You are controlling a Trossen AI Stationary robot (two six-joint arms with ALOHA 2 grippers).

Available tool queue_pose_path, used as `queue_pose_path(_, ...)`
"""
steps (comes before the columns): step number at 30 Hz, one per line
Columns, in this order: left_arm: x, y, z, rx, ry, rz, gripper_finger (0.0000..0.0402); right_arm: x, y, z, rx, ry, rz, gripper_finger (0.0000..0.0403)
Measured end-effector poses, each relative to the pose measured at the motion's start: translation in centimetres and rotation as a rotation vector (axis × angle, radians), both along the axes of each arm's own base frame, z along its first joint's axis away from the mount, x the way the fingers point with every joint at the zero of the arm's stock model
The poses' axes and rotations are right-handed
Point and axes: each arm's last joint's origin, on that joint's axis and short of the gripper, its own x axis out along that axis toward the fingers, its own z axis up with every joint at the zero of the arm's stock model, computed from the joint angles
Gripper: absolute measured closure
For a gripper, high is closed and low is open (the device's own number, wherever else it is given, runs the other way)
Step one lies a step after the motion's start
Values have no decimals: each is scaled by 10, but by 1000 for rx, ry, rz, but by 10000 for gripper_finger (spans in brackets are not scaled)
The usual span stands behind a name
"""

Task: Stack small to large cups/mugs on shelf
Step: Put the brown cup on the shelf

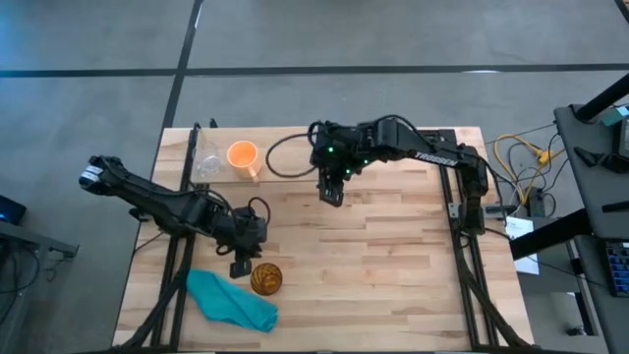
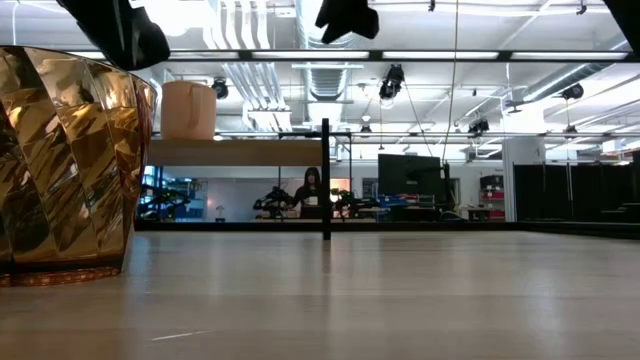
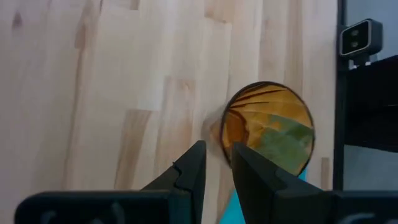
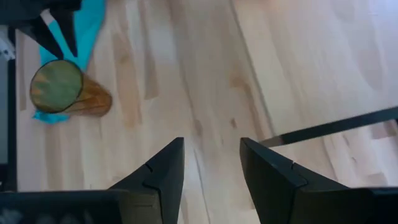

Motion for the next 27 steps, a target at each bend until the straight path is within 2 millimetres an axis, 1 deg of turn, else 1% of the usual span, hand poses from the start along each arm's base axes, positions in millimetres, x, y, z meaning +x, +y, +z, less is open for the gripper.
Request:
queue_pose_path(4, 5, -8, -2, -13, -23, -18, 340, 1, 10, 0, 8, 1, 11, 252)
queue_pose_path(9, 12, -16, -8, -29, -21, -24, 340, 1, 19, 0, 24, 5, 7, 252)
queue_pose_path(15, 21, -24, -23, -28, 51, -23, 340, 1, 25, 0, 26, 6, 22, 252)
queue_pose_path(21, 29, -28, -36, -21, 102, -2, 340, 2, 31, 0, 26, 8, 37, 252)
queue_pose_path(24, 30, -29, -38, -19, 107, -1, 340, 1, 34, 0, 26, 9, 43, 252)
queue_pose_path(27, 31, -29, -35, -32, 81, 3, 340, 2, 36, 0, 26, 9, 49, 252)
